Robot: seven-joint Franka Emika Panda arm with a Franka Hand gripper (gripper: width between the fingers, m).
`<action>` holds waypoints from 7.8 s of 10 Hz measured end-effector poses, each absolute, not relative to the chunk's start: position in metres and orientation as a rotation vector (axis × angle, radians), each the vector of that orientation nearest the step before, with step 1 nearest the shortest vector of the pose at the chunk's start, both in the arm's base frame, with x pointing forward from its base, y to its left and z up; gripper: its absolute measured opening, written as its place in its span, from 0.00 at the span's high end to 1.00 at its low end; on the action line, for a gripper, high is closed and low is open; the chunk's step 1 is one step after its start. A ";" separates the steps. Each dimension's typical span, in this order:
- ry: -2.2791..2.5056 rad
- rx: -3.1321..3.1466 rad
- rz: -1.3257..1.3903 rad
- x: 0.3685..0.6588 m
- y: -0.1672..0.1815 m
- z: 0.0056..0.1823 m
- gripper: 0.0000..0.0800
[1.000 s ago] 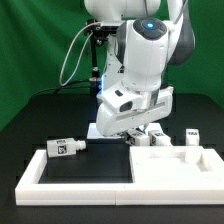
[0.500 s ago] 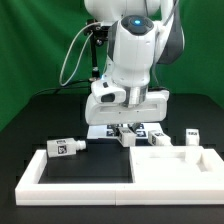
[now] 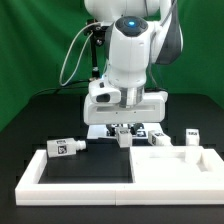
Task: Assemble one leg
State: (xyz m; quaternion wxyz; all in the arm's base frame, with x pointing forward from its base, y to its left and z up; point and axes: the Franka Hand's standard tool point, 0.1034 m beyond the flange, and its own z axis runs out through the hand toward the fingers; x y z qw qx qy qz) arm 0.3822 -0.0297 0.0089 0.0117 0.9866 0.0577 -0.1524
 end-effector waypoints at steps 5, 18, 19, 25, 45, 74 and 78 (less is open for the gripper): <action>0.131 2.968 -0.817 0.427 -0.028 0.021 0.19; 0.082 2.657 -1.548 0.415 -0.027 0.013 0.19; 0.081 2.660 -1.544 0.416 -0.028 0.013 0.19; 0.113 2.696 -1.512 0.432 -0.025 0.037 0.64; 0.098 3.125 0.401 0.611 0.050 0.154 0.64; 0.100 3.091 0.797 0.631 0.102 0.118 0.64; 0.110 3.097 0.771 0.626 0.106 0.107 0.64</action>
Offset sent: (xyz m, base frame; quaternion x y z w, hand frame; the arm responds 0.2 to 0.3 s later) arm 0.0102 0.0015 -0.0247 -0.0649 -0.2289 0.0449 0.9702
